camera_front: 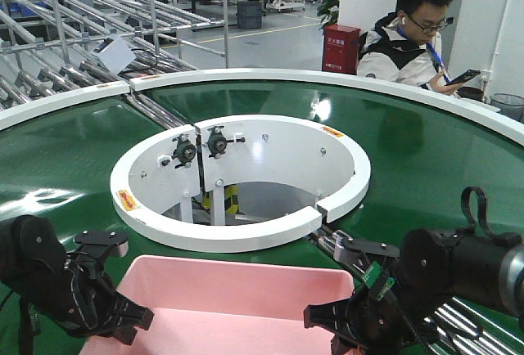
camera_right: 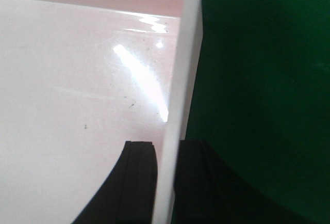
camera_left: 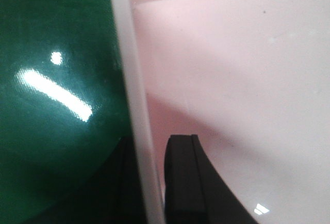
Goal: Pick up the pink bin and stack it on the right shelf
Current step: 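Lower both grippers onto opposite rims of the pink bin, then close both grippers on the bin rims and lift the pink bin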
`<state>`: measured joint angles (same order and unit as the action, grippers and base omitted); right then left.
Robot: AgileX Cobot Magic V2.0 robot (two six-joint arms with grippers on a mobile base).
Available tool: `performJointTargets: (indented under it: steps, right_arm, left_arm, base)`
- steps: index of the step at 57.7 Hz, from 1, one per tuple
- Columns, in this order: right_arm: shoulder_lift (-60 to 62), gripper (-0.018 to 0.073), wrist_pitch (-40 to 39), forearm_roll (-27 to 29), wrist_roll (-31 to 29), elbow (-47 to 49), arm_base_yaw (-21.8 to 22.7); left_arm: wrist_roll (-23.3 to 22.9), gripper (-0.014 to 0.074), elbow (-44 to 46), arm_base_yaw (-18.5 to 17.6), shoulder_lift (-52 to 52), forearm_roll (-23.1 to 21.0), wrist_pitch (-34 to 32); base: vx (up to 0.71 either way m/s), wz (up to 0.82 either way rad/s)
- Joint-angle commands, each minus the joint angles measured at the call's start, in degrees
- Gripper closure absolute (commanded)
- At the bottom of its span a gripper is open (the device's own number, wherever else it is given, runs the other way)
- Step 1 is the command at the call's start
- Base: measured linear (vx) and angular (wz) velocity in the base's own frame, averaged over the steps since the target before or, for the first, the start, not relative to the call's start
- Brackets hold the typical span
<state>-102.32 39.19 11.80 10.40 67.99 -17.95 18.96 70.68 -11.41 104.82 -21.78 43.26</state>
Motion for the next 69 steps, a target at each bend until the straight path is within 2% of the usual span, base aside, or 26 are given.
performJointTargets:
  steps: [1,17,25,30,36,69]
  right_arm:
    - [5.3,0.0571,-3.8,0.4,-1.3,1.8,0.2]
    - [15.9,0.0568,-0.6,-1.4,-1.9,6.6,0.3]
    - [19.6,0.0568,3.1,-1.7,-0.6,10.2,0.3]
    - [21.5,0.0568,2.9,-1.8,-0.3,10.7,0.3]
    - [24.0,0.0568,2.6,-2.1,1.1,10.7,0.3]
    - [29.1,0.0568,2.6,-2.8,1.3,10.7,0.3]
  left_arm:
    - [0.6,0.0605,1.8,-0.2,-5.1,-4.5,0.9]
    - [0.5,0.0603,1.8,-0.2,-17.1,-5.8,0.9]
    - [-0.1,0.0603,1.8,-0.2,-24.8,-8.1,-0.9]
    - [-0.1,0.0603,1.8,-0.2,-29.3,-9.8,-1.8]
    - [-0.1,0.0601,1.8,-0.2,-32.6,-9.9,-1.4]
    - [-0.6,0.0601,1.8,-0.2,-34.5,-10.0,2.0]
  base:
    - [0.0,0.0]
    - [0.0,0.0]
    - [0.0,0.0]
    - [0.0,0.0]
    - [0.0,0.0]
    - [0.0,0.0]
